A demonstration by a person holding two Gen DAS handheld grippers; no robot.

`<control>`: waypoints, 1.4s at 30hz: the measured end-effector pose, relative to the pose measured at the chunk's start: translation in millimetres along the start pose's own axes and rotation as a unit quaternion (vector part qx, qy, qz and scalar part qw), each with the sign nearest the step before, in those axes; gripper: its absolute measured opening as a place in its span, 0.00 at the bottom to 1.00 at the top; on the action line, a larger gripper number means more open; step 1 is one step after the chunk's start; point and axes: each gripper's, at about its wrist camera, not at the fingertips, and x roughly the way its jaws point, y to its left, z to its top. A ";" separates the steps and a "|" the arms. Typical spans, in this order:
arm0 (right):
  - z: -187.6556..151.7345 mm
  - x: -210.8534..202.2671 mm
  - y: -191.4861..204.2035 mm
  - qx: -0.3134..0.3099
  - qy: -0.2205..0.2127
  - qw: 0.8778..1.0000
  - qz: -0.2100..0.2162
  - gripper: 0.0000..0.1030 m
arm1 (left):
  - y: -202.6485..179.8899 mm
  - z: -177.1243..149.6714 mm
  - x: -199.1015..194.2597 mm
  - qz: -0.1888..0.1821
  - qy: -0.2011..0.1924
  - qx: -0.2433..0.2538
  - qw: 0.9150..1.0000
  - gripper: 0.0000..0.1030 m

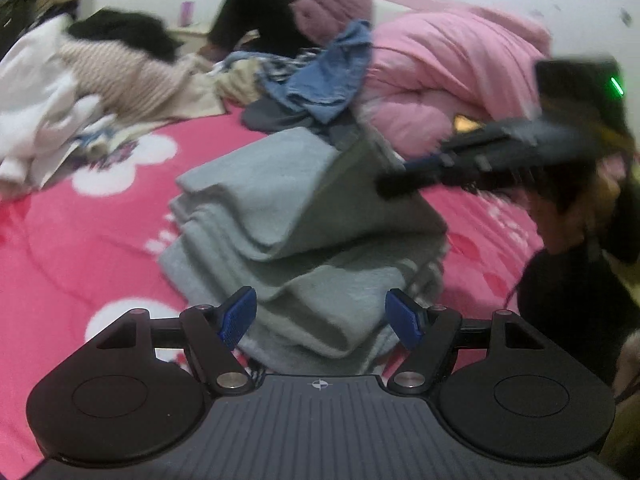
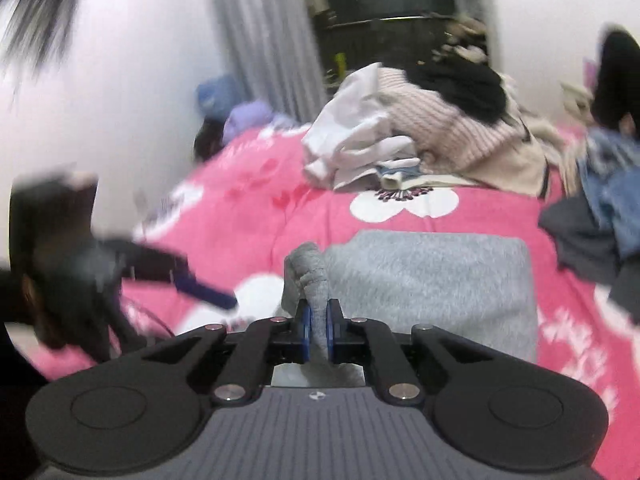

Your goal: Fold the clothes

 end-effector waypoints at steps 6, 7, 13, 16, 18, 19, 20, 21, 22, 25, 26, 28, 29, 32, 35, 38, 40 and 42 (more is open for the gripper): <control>-13.8 3.8 14.9 -0.020 0.009 1.000 0.017 0.09 | -2.4 -13.0 5.0 -0.012 0.021 -0.049 0.999 0.53; -16.7 7.4 18.3 -0.031 0.015 0.999 0.014 0.09 | -0.4 -15.0 5.8 -0.012 0.021 -0.066 0.998 0.49; -17.0 10.6 25.1 -0.058 0.010 0.998 0.009 0.09 | 13.1 -14.4 4.3 -0.019 -0.008 -0.146 0.989 0.08; -14.1 3.6 25.3 -0.067 -0.001 0.998 0.017 0.09 | 10.2 -15.3 -1.5 -0.028 -0.024 -0.145 0.989 0.04; -16.3 0.5 26.6 -0.081 -0.003 0.996 0.031 0.10 | 6.3 -20.3 -0.2 -0.041 -0.012 -0.143 0.989 0.03; -19.7 0.9 28.4 -0.092 0.002 0.995 0.038 0.10 | 3.7 -24.0 1.9 -0.040 -0.002 -0.136 0.990 0.03; -24.3 2.9 31.4 -0.108 0.012 0.993 0.043 0.10 | 1.5 -28.3 5.3 -0.036 0.008 -0.130 0.991 0.03; -30.3 6.6 35.7 -0.127 0.026 0.990 0.046 0.10 | 1.5 -31.6 7.6 -0.036 0.015 -0.133 0.990 0.03; -36.0 10.2 40.3 -0.146 0.039 0.987 0.047 0.10 | 2.4 -34.4 9.2 -0.036 0.018 -0.141 0.989 0.03; -48.5 16.5 57.0 -0.211 0.055 0.975 0.037 0.10 | 3.7 -36.8 8.0 -0.037 0.017 -0.150 0.988 0.03; -50.6 17.9 60.5 -0.224 0.057 0.972 0.036 0.10 | 3.5 -37.7 7.9 -0.037 0.019 -0.150 0.988 0.03; -56.9 24.2 64.1 -0.245 0.071 0.966 0.036 0.10 | 3.3 -40.0 7.9 -0.037 0.023 -0.151 0.988 0.03; -61.4 27.1 66.2 -0.259 0.079 0.962 0.036 0.10 | 3.9 -41.1 7.2 -0.038 0.025 -0.153 0.987 0.04; -75.9 31.5 73.7 -0.304 0.094 0.948 0.033 0.11 | 10.7 -43.0 2.8 -0.042 0.029 -0.166 0.985 0.04; -75.3 28.8 73.3 -0.301 0.089 0.949 0.035 0.11 | 20.2 -41.4 -1.8 -0.047 0.041 -0.174 0.983 0.06; -76.7 27.9 72.2 -0.296 0.088 0.951 0.034 0.11 | 39.3 -36.6 -13.9 -0.036 0.031 -0.195 0.980 0.18; -78.1 27.4 72.4 -0.300 0.089 0.949 0.036 0.12 | 55.2 -31.1 -20.0 -0.027 0.019 -0.214 0.976 0.22; -79.2 27.7 72.2 -0.305 0.091 0.947 0.040 0.12 | 78.5 -19.4 -18.8 -0.014 -0.009 -0.246 0.969 0.28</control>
